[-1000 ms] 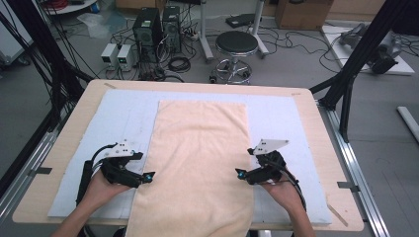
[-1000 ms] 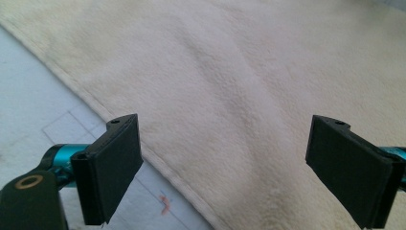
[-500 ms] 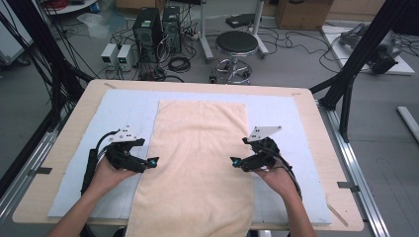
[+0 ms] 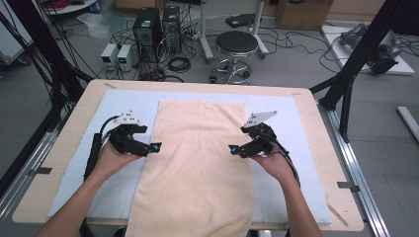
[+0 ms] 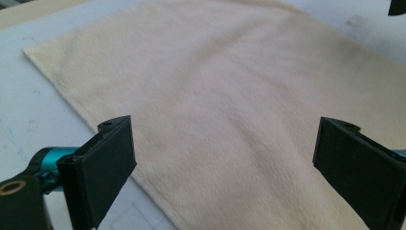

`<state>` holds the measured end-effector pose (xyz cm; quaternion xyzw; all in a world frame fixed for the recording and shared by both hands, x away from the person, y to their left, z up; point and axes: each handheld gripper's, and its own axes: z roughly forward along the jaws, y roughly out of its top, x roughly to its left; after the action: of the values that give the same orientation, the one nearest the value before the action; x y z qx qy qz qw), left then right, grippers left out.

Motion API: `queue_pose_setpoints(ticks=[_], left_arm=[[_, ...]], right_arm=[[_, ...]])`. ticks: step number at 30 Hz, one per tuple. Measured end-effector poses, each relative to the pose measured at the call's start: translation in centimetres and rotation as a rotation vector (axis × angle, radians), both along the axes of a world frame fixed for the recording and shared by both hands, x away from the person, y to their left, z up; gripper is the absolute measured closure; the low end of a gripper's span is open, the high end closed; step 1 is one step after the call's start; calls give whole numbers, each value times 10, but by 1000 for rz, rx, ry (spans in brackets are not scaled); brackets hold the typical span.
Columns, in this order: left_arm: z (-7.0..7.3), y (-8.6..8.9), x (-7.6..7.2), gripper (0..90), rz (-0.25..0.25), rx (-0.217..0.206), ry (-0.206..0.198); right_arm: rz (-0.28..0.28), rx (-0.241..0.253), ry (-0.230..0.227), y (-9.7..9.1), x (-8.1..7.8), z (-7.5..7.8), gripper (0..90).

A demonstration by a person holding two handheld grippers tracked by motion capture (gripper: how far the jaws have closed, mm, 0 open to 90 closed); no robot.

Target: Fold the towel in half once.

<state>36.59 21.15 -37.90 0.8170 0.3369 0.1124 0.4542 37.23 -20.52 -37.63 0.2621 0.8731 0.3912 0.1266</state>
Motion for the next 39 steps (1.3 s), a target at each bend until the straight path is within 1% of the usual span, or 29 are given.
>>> queue_pose_setpoints(ticks=[1,3,5,7,10,12,13,15,16,17,19,20,21,22,24,25,26,27,29,30,31,33,34,35,36,37,39], left_arm=[[2,1,5,76,6,-7,9],[3,1,11,76,16,-6,12],[3,2,17,77,34,-25,14],[0,2,24,79,46,-31,16],[-3,-2,34,79,55,-14,25],[-5,-7,42,81,51,7,20],[-6,-10,45,84,53,6,15],[-11,-15,53,106,60,27,28],[-14,-16,58,111,71,40,41],[-17,-17,61,111,82,41,50],[-24,-16,66,128,112,40,48],[-27,-16,68,142,117,52,53],[-30,-15,70,149,130,72,60],[-34,-15,71,166,141,99,64],[-40,-15,74,189,158,134,94],[-43,-16,75,191,165,149,100],[-46,-17,76,191,170,159,107],[-49,-18,76,191,175,155,119],[-53,-20,77,198,173,166,137],[-55,-21,78,210,168,170,142],[-56,-22,78,226,171,176,144],[-56,-24,77,240,180,190,128],[-56,-24,76,257,183,207,118],[-56,-24,76,301,182,221,108],[-55,-24,76,325,187,214,114],[-54,-23,76,355,195,220,112],[-54,-23,75,436,198,214,110]], right_arm=[[-3,0,-2,0,3,2,155],[-5,10,-4,0,10,5,155],[-13,-2,1,0,16,5,155],[-21,-8,0,1,24,5,157],[-44,-2,12,-2,37,6,157],[-59,3,6,-3,45,5,165],[-65,11,8,-4,48,3,170],[-89,9,25,-7,54,-4,170],[-100,-2,41,-8,58,-9,172],[-109,-10,48,-9,61,-13,178],[-134,-13,75,-11,66,-20,196],[-143,-10,85,-12,69,-23,210],[-154,-13,94,-12,71,-26,234],[-163,-26,91,-12,72,-29,241],[-174,-39,105,-11,76,-35,242],[-179,-51,112,-11,77,-37,249],[-181,-58,117,-11,78,-40,251],[-187,-64,124,-10,79,-42,254],[-191,-57,142,-9,80,-46,305],[-193,-67,140,-9,80,-48,328],[-199,-84,138,-8,80,-50,354],[-202,-96,145,-8,80,-56,392],[-211,-86,128,-9,79,-57,418],[-222,-73,121,-10,78,-58,432],[-226,-62,111,-11,76,-59,455],[-225,-55,110,-12,75,-59,485],[-222,-46,104,-13,73,-60,540]])
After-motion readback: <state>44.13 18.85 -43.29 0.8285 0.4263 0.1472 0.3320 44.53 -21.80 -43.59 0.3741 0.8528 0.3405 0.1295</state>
